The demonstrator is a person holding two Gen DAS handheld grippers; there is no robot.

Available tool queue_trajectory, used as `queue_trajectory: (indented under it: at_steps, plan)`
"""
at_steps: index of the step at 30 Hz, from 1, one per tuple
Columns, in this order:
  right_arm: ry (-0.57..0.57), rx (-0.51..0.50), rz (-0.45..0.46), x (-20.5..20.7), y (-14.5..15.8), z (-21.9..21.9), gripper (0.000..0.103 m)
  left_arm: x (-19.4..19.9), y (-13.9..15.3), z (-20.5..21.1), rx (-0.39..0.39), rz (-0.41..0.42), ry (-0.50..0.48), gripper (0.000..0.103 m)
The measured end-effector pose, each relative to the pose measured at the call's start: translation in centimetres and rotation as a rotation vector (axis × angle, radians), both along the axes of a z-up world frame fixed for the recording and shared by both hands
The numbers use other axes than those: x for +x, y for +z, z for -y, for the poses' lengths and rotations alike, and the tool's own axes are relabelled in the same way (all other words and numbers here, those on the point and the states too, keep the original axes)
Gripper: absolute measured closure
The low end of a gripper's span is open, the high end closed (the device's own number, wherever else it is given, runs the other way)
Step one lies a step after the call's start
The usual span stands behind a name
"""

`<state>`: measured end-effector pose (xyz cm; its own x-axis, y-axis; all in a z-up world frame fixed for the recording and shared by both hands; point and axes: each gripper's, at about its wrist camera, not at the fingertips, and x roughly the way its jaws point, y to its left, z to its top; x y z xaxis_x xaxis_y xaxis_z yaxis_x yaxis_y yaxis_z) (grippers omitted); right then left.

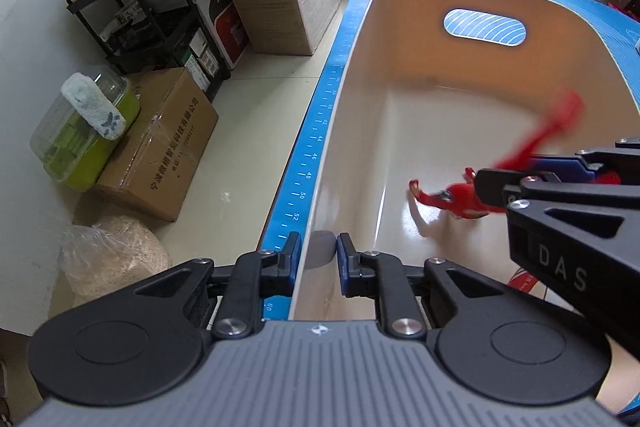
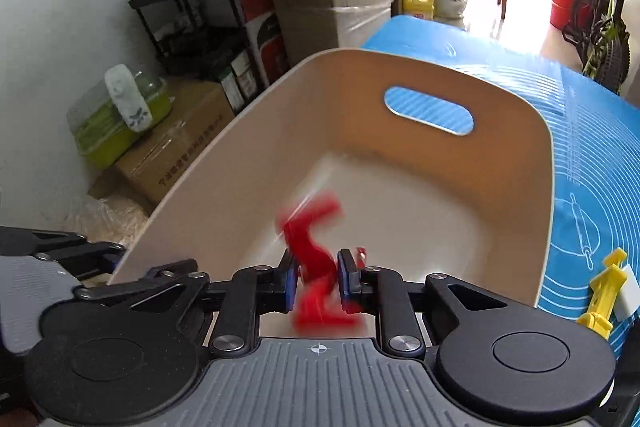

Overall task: Organize rigid objects
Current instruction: 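Carry the red figure over the basket and release it inside, then move the right gripper back to the white jar and grasp it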

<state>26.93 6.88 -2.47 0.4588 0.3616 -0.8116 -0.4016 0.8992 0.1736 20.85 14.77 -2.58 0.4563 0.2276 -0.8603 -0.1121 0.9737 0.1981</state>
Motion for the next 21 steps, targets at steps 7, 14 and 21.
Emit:
queue_trajectory:
  at_steps: [7,14,21]
  plan:
    - [-0.043,0.032,0.029,-0.4,0.5,1.9,0.045,0.0,0.1,0.0,-0.003,0.001,0.005,0.082]
    - [-0.113,0.094,0.109,-1.9,3.2,6.1,0.036,0.1,0.1,0.1,-0.005,0.004,0.008,0.082]
    - [-0.197,0.050,0.213,-3.7,5.3,11.7,0.030,0.0,0.3,0.0,-0.013,0.012,0.014,0.083]
